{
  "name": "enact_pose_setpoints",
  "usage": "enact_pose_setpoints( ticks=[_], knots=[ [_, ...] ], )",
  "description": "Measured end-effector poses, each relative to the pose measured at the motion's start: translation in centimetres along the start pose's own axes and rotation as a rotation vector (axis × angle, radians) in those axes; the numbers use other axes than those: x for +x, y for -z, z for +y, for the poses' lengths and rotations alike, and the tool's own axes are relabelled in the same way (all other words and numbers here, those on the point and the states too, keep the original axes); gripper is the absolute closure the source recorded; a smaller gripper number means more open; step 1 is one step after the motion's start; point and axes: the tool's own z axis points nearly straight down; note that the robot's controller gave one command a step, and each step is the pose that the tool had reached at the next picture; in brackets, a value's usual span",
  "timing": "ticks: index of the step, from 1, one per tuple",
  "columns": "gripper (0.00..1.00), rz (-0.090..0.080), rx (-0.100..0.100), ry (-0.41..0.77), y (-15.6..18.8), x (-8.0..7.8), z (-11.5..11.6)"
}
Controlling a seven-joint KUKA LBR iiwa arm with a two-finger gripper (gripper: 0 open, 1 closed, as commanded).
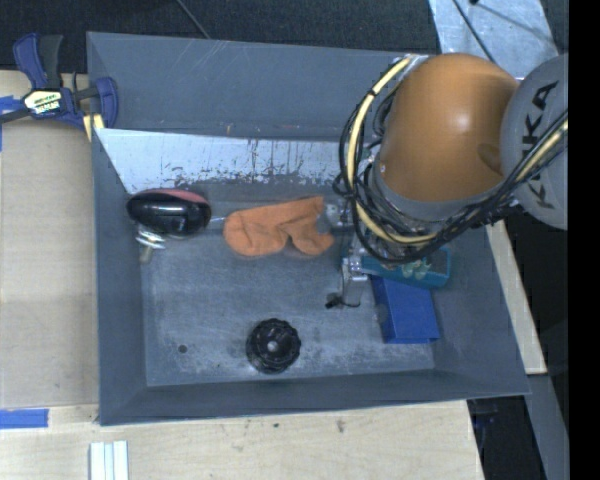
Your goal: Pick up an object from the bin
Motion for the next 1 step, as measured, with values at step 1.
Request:
enact_pose_setpoints(
  ticks=[1],
  knots=[
    [0.00,-0.012,-0.001,-0.051,-3.23,-3.53,1.49]
  ],
)
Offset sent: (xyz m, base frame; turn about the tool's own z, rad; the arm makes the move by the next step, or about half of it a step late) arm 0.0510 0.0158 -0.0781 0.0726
